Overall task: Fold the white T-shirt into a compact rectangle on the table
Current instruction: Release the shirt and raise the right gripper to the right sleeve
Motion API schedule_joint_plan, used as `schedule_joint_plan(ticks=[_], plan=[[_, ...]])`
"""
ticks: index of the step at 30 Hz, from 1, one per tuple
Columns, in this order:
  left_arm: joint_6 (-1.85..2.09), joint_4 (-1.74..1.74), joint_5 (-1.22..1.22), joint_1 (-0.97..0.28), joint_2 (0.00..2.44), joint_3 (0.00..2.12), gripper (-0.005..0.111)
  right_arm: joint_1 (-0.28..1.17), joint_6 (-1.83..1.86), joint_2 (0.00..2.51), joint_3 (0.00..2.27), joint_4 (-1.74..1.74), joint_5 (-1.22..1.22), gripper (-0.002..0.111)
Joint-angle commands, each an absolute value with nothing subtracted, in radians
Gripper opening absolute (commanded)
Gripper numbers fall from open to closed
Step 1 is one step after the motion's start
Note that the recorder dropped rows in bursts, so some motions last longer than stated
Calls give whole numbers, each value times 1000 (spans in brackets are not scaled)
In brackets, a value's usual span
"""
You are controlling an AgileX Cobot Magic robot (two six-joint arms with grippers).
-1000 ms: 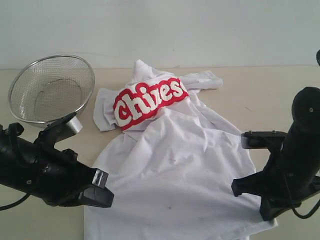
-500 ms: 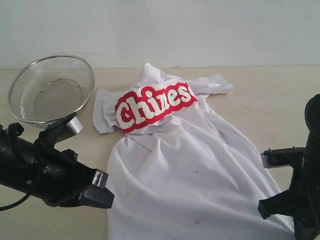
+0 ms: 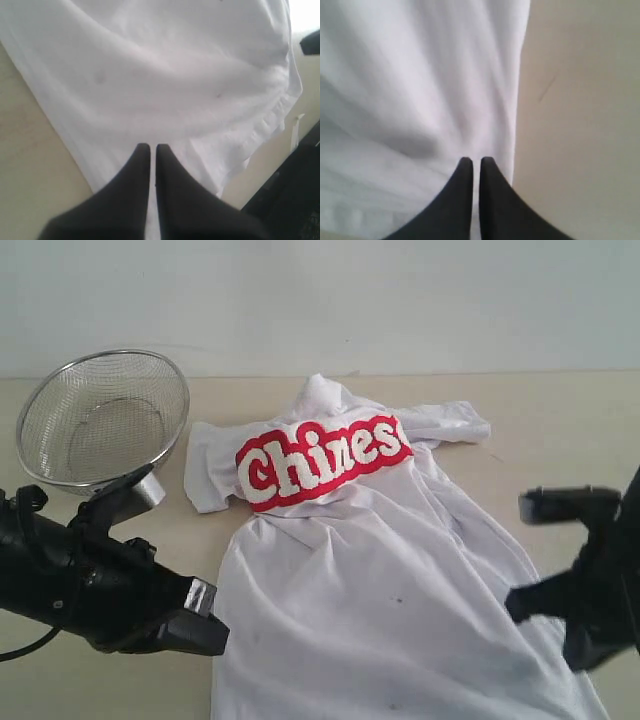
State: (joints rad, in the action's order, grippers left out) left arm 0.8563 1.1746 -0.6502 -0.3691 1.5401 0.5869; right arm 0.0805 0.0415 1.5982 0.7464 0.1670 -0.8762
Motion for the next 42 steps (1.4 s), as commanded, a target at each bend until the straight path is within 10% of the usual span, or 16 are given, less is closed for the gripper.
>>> schedule_joint_plan(ticks=[1,24,42], plan=[[875,1189,-639,-370,1542,583,4,79,35,1548,890,201,-754,0],[868,1215,-677,-370,1542,583,4,-37,118,2457,2270,307,-1057,0],[882,1215,-640,-370,1542,583,4,-37,157,2622,2306,305,-942,0]])
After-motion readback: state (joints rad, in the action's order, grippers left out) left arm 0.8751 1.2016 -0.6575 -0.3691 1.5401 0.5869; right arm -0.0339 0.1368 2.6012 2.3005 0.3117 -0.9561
